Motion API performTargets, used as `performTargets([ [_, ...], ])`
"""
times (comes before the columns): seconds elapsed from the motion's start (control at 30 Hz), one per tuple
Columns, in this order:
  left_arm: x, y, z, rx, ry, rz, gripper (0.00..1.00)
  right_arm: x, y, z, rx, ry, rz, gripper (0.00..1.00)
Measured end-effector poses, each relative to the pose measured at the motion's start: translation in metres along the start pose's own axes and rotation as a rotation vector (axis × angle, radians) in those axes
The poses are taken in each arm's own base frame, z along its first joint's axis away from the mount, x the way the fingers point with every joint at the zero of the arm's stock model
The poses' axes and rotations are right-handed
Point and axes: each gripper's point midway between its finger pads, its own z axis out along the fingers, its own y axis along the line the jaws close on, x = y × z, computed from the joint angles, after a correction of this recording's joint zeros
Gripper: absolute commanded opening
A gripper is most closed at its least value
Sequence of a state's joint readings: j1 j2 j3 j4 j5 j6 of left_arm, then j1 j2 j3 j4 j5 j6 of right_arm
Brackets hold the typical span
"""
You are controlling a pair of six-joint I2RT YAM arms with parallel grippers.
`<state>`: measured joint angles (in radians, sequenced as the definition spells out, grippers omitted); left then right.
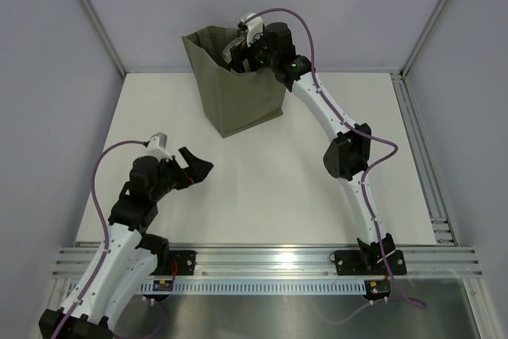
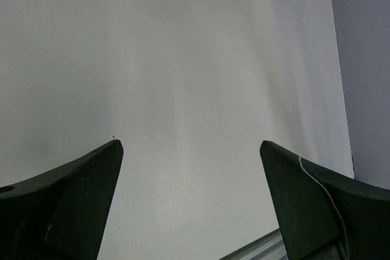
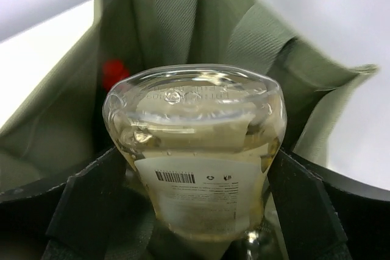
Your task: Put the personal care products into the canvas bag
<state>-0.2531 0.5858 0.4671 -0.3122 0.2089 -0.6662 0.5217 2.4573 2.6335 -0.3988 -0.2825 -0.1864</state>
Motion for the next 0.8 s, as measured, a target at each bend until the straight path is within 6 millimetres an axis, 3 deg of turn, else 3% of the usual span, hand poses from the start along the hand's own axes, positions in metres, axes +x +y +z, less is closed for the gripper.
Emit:
performTargets([
  [0.03,0.0,0.0,0.0,0.002,0.0,0.0,0.99,0.005,0.004,-0.002,-0.016,0.013,-0.022,0.82],
  [0.07,0.0,-0.001,0.0,0.004,-0.002,0.001,0.99,0.01,0.008,-0.004,-0.033,0.027,-0.031,0.39],
  [0.1,-0.001,-0.001,-0.001,0.006,-0.004,0.002,0.99,0.012,0.01,-0.005,-0.045,0.034,-0.038,0.2],
  [0.13,-0.001,-0.002,-0.001,0.008,-0.007,0.003,0.99,0.01,0.009,-0.005,-0.041,0.033,-0.043,0.17],
  [0.17,-0.002,-0.002,-0.002,0.01,-0.009,0.004,0.99,0.007,0.01,-0.005,-0.046,0.032,-0.034,0.45],
  [0.2,-0.002,-0.003,-0.002,0.011,-0.011,0.004,0.99,0.005,0.01,-0.005,-0.048,0.03,-0.024,0.82],
  [0.23,-0.003,-0.003,-0.002,0.012,-0.013,0.004,0.99,-0.001,0.011,-0.006,-0.057,0.014,-0.008,0.99],
  [0.47,-0.004,-0.004,-0.003,0.017,-0.018,0.009,0.99,-0.028,0.004,-0.01,-0.094,-0.094,0.084,0.99],
  [0.53,-0.004,-0.004,-0.003,0.018,-0.018,0.009,0.99,-0.041,0.002,-0.013,-0.091,-0.132,0.102,0.92],
  [0.57,-0.003,-0.004,-0.003,0.017,-0.017,0.009,0.99,-0.05,0.003,-0.016,-0.098,-0.151,0.097,0.76],
  [0.6,-0.003,-0.004,-0.003,0.019,-0.017,0.009,0.99,-0.057,0.005,-0.019,-0.106,-0.166,0.089,0.45],
  [0.63,-0.004,-0.005,-0.003,0.02,-0.017,0.009,0.99,-0.066,0.006,-0.022,-0.112,-0.183,0.074,0.37],
  [0.67,-0.004,-0.005,-0.003,0.022,-0.019,0.01,0.99,-0.074,0.007,-0.025,-0.115,-0.203,0.072,0.48],
  [0.7,-0.004,-0.005,-0.003,0.022,-0.02,0.011,0.99,-0.08,0.008,-0.03,-0.12,-0.211,0.077,0.7],
  [0.73,-0.004,-0.005,-0.003,0.023,-0.02,0.011,0.99,-0.084,0.01,-0.032,-0.128,-0.217,0.085,0.99],
  [0.8,-0.004,-0.005,-0.003,0.023,-0.02,0.014,0.99,-0.092,0.012,-0.038,-0.134,-0.231,0.077,0.99],
])
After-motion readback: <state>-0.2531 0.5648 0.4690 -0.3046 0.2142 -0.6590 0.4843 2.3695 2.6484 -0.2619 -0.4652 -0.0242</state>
